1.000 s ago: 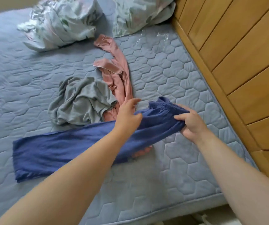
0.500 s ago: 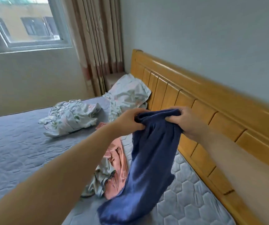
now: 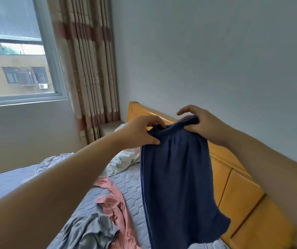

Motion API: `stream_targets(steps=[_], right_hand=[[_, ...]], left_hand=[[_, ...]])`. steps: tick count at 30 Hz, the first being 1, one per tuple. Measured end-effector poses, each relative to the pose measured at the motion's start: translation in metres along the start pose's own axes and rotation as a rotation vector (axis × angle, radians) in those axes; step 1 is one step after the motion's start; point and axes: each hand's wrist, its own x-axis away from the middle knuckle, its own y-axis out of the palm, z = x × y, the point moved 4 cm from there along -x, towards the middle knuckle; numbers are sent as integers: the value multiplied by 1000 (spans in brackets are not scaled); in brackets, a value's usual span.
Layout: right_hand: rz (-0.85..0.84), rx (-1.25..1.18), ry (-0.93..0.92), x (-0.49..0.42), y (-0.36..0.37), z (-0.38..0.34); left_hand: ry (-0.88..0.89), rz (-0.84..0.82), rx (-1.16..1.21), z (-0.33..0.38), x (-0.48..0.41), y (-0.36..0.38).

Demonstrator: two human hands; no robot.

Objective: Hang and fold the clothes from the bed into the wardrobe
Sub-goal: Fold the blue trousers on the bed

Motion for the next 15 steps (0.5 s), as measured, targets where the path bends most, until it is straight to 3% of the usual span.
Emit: stream_targets(steps=[7,15], right_hand=[[-244,150,-4,23,-16,-38],[-279,206,137,32,-5,-49]], left_hand=[[35,-22,-186,25,4,-23],[-8,-119,-280,23,4,-24]])
